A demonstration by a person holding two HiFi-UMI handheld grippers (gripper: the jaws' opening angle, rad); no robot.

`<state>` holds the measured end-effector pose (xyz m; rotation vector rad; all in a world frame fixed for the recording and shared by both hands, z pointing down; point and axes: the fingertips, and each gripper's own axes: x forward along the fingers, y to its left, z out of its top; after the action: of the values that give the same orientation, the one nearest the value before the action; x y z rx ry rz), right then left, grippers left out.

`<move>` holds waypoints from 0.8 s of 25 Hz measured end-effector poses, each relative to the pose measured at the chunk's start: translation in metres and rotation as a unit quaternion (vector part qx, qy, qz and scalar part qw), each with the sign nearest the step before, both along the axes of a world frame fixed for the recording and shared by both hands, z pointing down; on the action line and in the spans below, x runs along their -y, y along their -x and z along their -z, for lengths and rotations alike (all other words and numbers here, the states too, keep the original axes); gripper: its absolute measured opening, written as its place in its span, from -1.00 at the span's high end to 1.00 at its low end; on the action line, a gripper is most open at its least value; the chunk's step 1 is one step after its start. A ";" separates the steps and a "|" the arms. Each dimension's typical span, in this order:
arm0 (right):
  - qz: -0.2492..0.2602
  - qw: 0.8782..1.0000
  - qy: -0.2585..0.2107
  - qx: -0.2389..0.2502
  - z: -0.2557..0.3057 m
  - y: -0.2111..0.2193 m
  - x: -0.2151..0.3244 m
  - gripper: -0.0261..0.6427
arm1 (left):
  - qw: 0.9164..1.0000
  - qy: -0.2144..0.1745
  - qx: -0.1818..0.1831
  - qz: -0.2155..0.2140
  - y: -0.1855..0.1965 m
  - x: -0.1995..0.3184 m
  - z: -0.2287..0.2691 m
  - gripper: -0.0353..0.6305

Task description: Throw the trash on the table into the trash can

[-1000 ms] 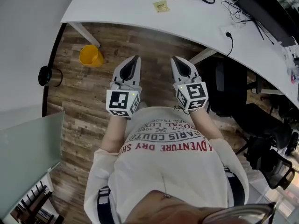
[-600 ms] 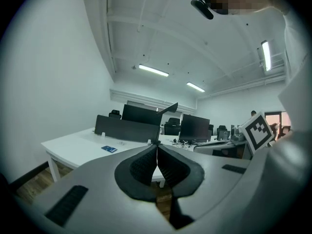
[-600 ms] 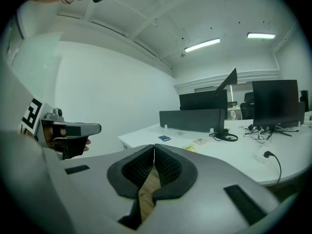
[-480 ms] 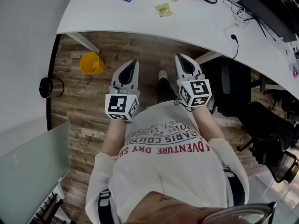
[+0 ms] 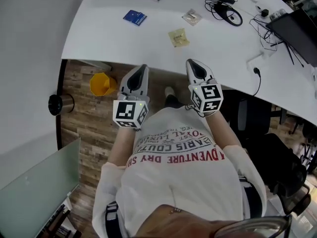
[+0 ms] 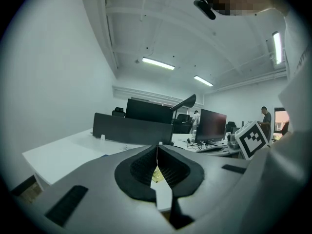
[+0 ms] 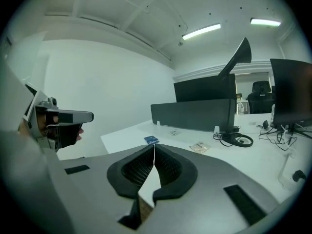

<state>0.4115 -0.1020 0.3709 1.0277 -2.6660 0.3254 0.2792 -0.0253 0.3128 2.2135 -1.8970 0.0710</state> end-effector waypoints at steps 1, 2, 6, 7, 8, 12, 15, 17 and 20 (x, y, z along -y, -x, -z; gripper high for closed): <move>0.000 1.000 0.004 -0.006 -0.005 0.002 0.017 0.84 | 1.000 0.004 0.001 0.003 0.003 0.019 -0.002 0.82; 0.001 1.000 0.009 -0.013 -0.012 0.003 0.034 0.84 | 1.000 0.007 0.000 0.006 0.006 0.037 -0.004 0.82; 0.012 0.999 0.032 -0.042 -0.041 0.009 0.087 0.84 | 1.000 0.019 -0.011 0.012 0.012 0.093 -0.014 0.82; 0.015 0.998 0.039 -0.048 -0.049 0.010 0.098 0.84 | 1.000 0.024 -0.014 0.011 0.012 0.103 -0.018 0.82; 0.018 0.997 0.047 -0.054 -0.057 0.012 0.107 0.84 | 0.999 0.031 -0.017 0.010 0.013 0.112 -0.023 0.82; 0.024 0.994 0.078 -0.079 -0.091 0.017 0.131 0.84 | 0.998 0.063 -0.030 0.007 0.015 0.136 -0.050 0.82; 0.024 0.989 0.107 -0.096 -0.118 0.019 0.143 0.84 | 0.995 0.089 -0.038 0.002 0.016 0.150 -0.072 0.82; 0.030 0.985 0.138 -0.099 -0.136 0.024 0.147 0.54 | 0.994 0.106 -0.041 -0.005 0.017 0.157 -0.085 0.82; 0.039 0.977 0.185 -0.101 -0.159 0.035 0.152 0.24 | 0.991 0.125 -0.041 -0.016 0.022 0.165 -0.098 0.82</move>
<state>0.3769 -0.2544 0.5302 0.7911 -2.3387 0.6353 0.2571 -0.1902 0.4111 2.0478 -1.7058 0.2080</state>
